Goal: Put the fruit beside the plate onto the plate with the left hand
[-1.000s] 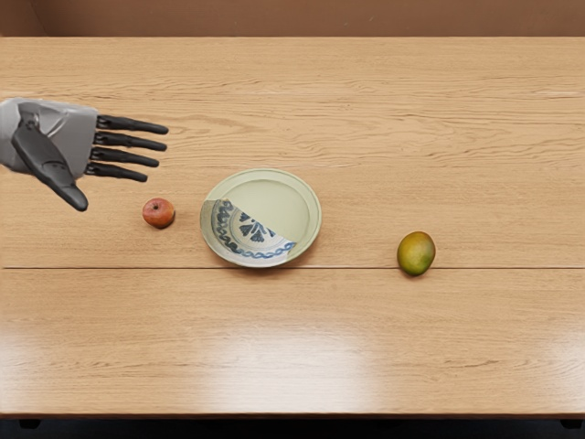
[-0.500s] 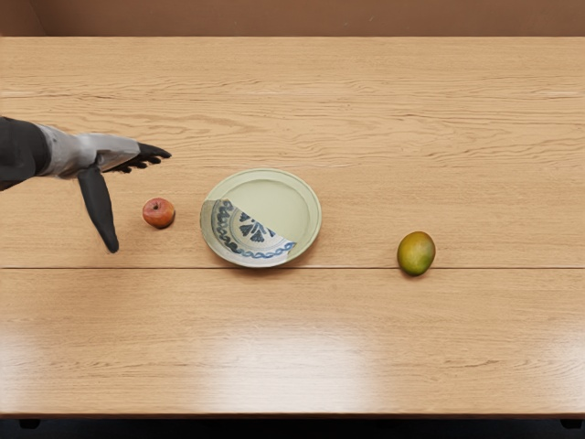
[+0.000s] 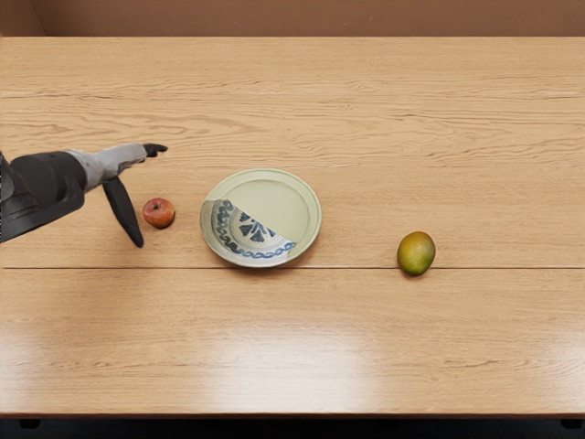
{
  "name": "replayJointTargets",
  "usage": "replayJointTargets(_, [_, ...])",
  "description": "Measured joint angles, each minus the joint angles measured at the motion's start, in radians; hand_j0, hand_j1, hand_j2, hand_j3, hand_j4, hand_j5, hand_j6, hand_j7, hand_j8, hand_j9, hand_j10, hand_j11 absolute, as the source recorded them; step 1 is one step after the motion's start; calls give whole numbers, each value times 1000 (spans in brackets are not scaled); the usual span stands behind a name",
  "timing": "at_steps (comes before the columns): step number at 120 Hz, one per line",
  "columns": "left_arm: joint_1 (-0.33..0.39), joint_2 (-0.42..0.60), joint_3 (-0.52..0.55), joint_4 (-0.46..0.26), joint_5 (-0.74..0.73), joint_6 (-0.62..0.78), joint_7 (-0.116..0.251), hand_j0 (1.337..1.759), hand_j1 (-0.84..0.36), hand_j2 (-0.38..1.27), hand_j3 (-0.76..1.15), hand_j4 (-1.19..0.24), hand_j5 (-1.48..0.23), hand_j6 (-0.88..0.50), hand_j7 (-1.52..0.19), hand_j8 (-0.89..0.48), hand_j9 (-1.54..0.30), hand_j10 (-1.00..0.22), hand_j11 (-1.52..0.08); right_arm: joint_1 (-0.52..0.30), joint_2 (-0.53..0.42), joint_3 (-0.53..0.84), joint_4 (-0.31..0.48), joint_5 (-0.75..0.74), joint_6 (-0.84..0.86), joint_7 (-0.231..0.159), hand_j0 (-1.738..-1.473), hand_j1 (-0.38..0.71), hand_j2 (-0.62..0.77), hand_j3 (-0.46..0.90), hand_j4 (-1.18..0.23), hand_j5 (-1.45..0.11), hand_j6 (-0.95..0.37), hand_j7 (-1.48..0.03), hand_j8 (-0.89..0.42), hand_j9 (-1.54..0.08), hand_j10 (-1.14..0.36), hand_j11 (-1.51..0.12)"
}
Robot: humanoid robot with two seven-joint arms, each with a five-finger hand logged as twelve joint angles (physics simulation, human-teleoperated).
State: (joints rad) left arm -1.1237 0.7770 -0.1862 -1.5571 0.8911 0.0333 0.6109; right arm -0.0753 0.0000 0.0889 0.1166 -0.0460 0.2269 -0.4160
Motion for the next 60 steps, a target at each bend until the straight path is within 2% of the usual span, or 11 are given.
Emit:
replayJointTargets(46, [-1, -81, 78, 15, 11, 144, 0, 1658, 335, 5, 0, -17, -17, -18, -17, -18, -17, -16, -17, 0, 0, 3, 0, 0, 0, 0, -1658, -349, 0, 0, 0, 0, 0, 0, 0, 0, 0, 0])
replayJointTargets(60, [-2, -126, 88, 48, 11, 156, 0, 1658, 324, 7, 0, -26, -29, -27, -29, -27, -29, -26, -29, 0, 0, 6, 0, 0, 0, -1, -1658, -349, 0, 0, 0, 0, 0, 0, 0, 0, 0, 0])
